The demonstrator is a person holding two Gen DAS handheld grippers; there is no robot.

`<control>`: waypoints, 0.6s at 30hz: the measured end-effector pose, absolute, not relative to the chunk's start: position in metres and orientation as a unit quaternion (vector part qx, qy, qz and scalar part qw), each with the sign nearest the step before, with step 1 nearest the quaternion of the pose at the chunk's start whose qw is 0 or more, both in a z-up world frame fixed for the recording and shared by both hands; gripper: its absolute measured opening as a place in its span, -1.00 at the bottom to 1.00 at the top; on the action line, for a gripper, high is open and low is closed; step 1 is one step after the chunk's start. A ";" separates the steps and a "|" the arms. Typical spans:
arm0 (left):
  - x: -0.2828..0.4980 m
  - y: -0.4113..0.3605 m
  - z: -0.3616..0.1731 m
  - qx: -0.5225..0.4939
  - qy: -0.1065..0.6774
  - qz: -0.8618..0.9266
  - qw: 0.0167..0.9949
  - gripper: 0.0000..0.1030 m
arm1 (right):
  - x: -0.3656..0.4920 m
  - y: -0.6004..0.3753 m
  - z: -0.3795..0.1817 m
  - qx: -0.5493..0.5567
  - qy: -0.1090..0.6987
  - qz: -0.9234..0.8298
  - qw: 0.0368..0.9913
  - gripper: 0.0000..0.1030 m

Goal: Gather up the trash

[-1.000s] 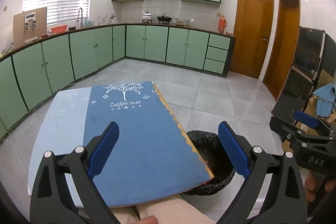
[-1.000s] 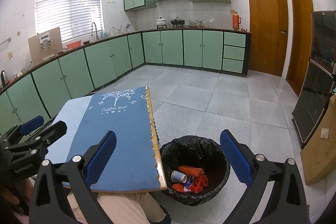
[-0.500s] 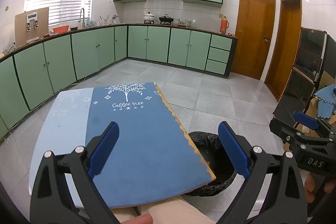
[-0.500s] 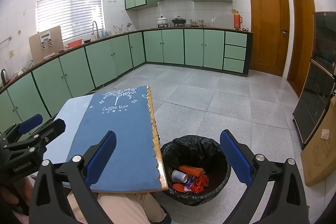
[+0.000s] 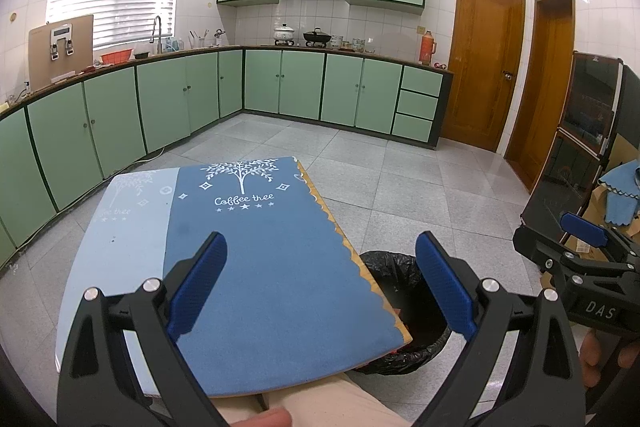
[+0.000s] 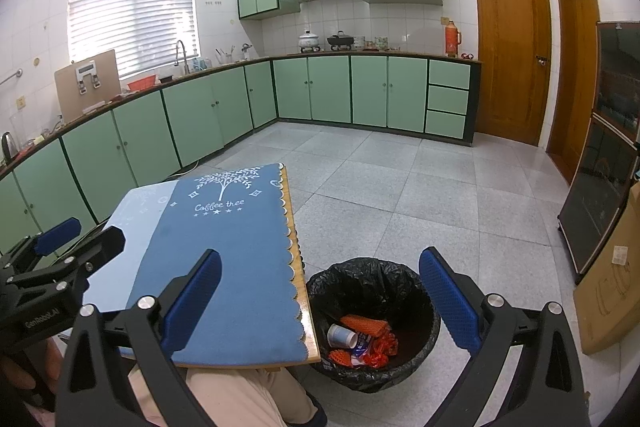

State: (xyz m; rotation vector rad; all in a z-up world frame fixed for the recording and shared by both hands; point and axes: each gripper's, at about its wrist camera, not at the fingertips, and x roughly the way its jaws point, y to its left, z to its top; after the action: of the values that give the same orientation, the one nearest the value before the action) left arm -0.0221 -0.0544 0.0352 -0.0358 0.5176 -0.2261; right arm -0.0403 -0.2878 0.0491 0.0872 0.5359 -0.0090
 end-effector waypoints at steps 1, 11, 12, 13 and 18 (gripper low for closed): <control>-0.022 -0.054 0.035 -0.018 0.255 -0.111 0.960 0.79 | -0.041 -0.288 0.049 0.043 0.265 -0.004 0.963 0.88; -0.022 -0.055 0.036 -0.018 0.256 -0.111 0.960 0.79 | -0.041 -0.288 0.049 0.043 0.264 -0.004 0.963 0.88; -0.022 -0.055 0.035 -0.018 0.256 -0.111 0.960 0.79 | -0.041 -0.288 0.049 0.043 0.265 -0.004 0.963 0.88; -0.022 -0.055 0.036 -0.018 0.256 -0.111 0.960 0.79 | -0.041 -0.288 0.049 0.043 0.265 -0.004 0.963 0.88; -0.022 -0.053 0.035 -0.019 0.257 -0.112 0.960 0.79 | -0.041 -0.288 0.049 0.044 0.265 -0.004 0.963 0.88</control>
State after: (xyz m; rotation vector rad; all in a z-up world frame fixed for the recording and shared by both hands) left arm -0.0225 -0.0535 0.0348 -0.0386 0.5208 -0.2265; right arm -0.0408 -0.2876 0.0488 0.0881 0.5362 -0.0086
